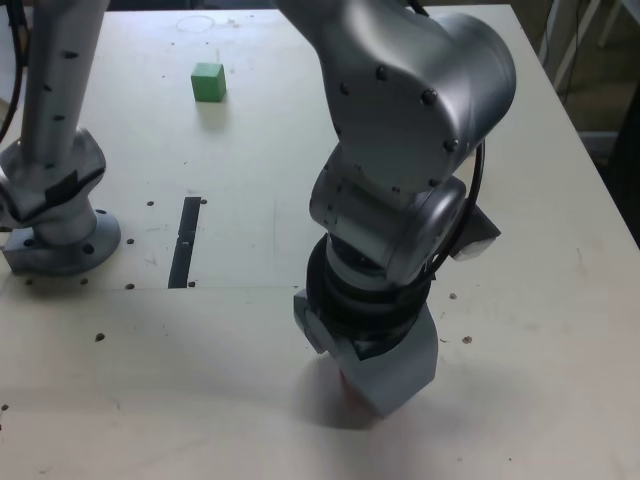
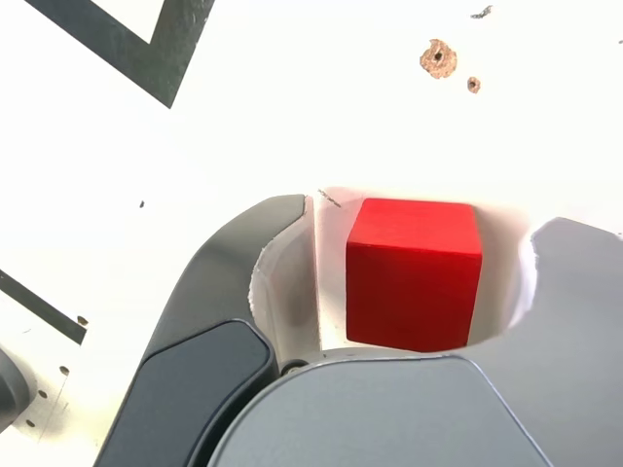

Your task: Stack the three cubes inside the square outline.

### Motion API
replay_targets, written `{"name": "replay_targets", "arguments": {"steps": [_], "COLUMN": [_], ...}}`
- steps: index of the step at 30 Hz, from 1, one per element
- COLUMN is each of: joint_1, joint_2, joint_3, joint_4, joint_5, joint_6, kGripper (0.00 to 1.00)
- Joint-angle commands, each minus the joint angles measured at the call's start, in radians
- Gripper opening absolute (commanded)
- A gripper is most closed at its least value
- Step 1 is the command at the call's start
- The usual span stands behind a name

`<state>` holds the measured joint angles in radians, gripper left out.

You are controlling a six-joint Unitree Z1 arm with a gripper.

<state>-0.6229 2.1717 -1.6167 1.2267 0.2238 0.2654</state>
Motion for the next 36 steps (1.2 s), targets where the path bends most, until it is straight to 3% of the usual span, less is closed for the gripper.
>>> {"name": "replay_targets", "arguments": {"steps": [1,8,14,20,28,32,36], "joint_1": [0.002,0.005,0.021,0.026,0.068,0.141,0.218], "joint_2": [0.001,0.007,0.012,0.003,-0.064,-0.111,-0.144], "joint_3": [0.003,0.003,0.001,-0.024,-0.083,-0.086,-0.049], "joint_4": [0.003,0.002,0.005,0.023,0.141,0.223,0.248], "joint_5": [-0.009,-0.041,-0.072,-0.075,-0.067,-0.072,-0.063], "joint_6": [-0.001,-0.002,-0.002,-0.004,-0.044,-0.119,-0.209], "kGripper": [0.52,0.43,0.42,0.31,0.30,0.30,0.30]}}
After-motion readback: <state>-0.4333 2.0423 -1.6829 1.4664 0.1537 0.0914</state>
